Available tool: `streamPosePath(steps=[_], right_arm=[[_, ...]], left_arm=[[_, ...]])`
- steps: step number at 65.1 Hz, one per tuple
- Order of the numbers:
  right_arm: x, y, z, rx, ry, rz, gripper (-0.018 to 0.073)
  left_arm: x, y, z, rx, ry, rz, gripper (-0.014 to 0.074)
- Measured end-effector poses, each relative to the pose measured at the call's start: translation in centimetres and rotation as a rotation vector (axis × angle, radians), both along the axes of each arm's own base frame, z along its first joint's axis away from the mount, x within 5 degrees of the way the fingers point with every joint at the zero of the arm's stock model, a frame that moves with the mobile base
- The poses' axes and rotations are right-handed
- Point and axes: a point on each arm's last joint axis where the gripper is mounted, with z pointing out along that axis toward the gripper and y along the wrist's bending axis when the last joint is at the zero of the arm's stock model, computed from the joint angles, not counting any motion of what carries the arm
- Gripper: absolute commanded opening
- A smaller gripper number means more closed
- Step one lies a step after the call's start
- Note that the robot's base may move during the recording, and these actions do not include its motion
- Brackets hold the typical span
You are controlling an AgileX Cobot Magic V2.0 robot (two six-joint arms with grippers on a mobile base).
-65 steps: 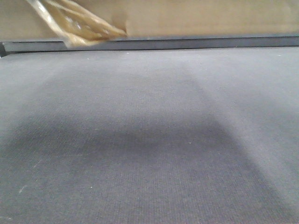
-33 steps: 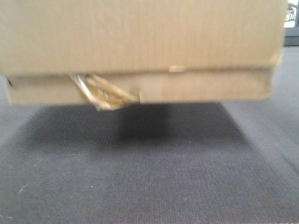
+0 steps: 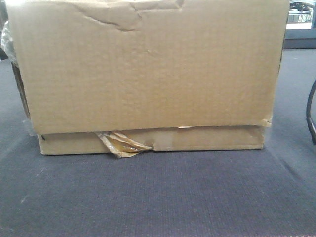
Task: Grab carton from right shelf to conveyor
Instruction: 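Lower the carton onto the belt and open both grippers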
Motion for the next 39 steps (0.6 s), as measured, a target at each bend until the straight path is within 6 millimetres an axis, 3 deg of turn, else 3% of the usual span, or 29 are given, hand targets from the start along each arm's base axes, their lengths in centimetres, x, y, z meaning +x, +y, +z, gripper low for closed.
streamPosePath(steps=[15, 28, 32, 39], right_arm=[[-0.7, -0.3, 2.0, 0.022, -0.050, -0.006, 0.0568], [-3.3, -1.5, 6.2, 0.059, -0.156, -0.010, 0.0547], [-4.3, -2.3, 7.6, 0.070, -0.187, -0.019, 0.0494], [-6.2, -5.0, 9.6, 0.080, -0.234, -0.075, 0.0287]], left_arm=[[-0.9, 0.0, 0.9, -0.037, 0.016, -0.017, 0.0609], [-4.0, 1.1, 5.4, -0.066, -0.072, -0.070, 0.0609], [-5.1, 1.8, 6.8, -0.073, -0.105, -0.085, 0.0609], [-7.4, 4.8, 9.8, -0.113, -0.160, -0.100, 0.0603]])
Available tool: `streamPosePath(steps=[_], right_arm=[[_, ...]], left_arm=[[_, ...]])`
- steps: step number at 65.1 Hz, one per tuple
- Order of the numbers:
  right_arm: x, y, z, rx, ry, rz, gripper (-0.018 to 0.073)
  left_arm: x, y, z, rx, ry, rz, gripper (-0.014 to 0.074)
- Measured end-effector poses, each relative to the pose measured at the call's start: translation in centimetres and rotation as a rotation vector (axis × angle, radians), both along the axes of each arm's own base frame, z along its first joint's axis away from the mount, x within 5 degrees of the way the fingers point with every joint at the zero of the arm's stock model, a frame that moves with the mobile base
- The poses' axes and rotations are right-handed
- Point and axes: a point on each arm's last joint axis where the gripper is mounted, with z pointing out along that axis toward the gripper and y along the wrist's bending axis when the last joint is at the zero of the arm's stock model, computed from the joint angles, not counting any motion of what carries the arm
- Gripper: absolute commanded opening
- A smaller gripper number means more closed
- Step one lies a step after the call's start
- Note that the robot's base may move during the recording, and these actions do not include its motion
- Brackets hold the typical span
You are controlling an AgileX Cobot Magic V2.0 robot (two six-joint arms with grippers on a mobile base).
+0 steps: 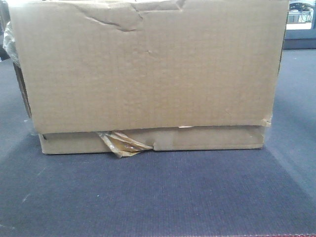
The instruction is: Grab carton from right shelf to conveyor
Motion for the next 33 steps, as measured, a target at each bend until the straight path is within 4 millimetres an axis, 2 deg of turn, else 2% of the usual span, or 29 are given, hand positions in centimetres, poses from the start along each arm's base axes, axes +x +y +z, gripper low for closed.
streamPosePath(steps=[8, 15, 21, 29, 30, 33], right_arm=[[-1.4, -2.8, 0.0, -0.003, -0.001, -0.073, 0.0088], [-2.7, -4.8, -0.8, -0.006, -0.011, -0.129, -0.0010], [-3.9, -5.9, -1.9, -0.009, -0.016, -0.157, -0.0056], [-5.3, -6.3, -3.7, -0.011, -0.016, -0.163, -0.0057], [-5.4, -6.4, -4.0, -0.011, -0.014, -0.163, -0.0057], [-6.0, -6.5, -5.1, -0.013, -0.006, -0.162, -0.0057]], left_arm=[[-1.6, 3.4, 0.6, -0.020, -0.003, 0.034, 0.0538], [-3.1, 6.2, 0.0, -0.033, 0.021, 0.089, 0.0387], [-4.5, 7.8, -0.9, -0.038, 0.026, 0.133, 0.0224], [-6.4, 8.7, -2.6, -0.043, 0.020, 0.157, -0.0017], [-6.6, 8.7, -2.9, -0.044, 0.018, 0.159, -0.0036], [-7.4, 8.8, -3.9, -0.042, 0.009, 0.159, -0.0018]])
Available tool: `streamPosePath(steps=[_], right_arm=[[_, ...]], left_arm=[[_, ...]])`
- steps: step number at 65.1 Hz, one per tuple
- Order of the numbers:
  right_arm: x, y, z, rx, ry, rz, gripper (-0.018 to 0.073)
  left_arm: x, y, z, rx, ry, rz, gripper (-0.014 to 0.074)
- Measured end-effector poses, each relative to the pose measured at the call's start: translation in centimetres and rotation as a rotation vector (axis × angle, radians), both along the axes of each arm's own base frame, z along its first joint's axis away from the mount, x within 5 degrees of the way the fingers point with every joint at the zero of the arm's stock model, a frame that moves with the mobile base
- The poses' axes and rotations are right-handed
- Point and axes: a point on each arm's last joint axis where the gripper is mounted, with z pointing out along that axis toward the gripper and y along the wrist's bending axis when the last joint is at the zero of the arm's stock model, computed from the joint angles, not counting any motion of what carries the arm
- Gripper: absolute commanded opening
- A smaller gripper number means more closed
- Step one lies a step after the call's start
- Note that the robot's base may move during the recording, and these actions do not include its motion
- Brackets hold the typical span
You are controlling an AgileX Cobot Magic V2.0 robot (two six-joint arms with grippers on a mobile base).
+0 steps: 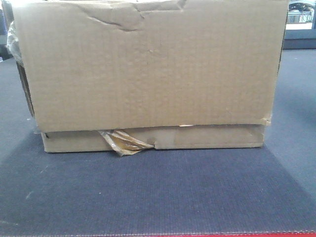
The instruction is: Grab carton from right shelf to conveyor
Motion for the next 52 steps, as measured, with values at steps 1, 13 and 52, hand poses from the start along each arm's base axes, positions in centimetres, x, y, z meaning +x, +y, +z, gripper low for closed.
streamPosePath(steps=[1, 13, 52], right_arm=[[-0.2, 0.0, -0.3, 0.000, 0.003, 0.001, -0.0057], [-3.0, -0.4, -4.5, -0.004, 0.026, 0.008, -0.0057], [-15.3, -2.0, -10.4, 0.042, -0.407, 0.041, -0.0057]], left_arm=[[-0.4, 0.0, -0.2, 0.000, -0.008, -0.001, -0.0010], [-3.8, -0.2, -4.9, -0.005, -0.041, -0.017, -0.0006], [-16.0, -0.6, -11.4, 0.008, -0.470, -0.045, -0.0006]])
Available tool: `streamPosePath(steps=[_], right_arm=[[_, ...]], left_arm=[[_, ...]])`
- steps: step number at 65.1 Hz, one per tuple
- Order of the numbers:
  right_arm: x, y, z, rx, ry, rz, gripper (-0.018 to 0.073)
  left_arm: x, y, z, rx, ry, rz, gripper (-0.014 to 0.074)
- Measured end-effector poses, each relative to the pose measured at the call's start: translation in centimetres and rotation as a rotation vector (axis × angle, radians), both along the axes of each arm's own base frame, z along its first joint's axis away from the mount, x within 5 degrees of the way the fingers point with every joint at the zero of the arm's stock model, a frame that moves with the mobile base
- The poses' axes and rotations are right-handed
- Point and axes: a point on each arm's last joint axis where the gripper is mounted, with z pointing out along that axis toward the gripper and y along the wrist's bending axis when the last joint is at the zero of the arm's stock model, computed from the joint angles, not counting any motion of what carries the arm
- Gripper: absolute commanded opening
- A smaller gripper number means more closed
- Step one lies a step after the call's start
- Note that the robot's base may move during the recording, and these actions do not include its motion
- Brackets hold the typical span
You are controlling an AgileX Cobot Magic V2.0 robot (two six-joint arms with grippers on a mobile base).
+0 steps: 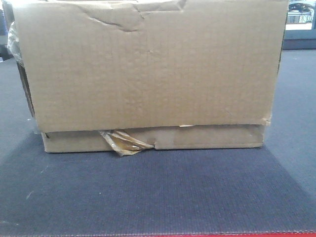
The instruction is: Grab carton from right shelf to conveyor
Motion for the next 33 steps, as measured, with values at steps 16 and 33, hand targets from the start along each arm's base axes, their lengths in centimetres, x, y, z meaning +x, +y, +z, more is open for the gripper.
streamPosePath(steps=[16, 33], right_arm=[[-4.7, -0.7, 1.8, 0.019, -0.310, 0.005, -0.0057], [-6.3, -0.9, 2.2, 0.032, -0.405, 0.005, -0.0057]], left_arm=[[-3.3, -0.1, 1.3, 0.003, -0.225, -0.004, -0.0006], [-4.2, -0.1, 1.7, 0.005, -0.291, -0.006, -0.0006]])
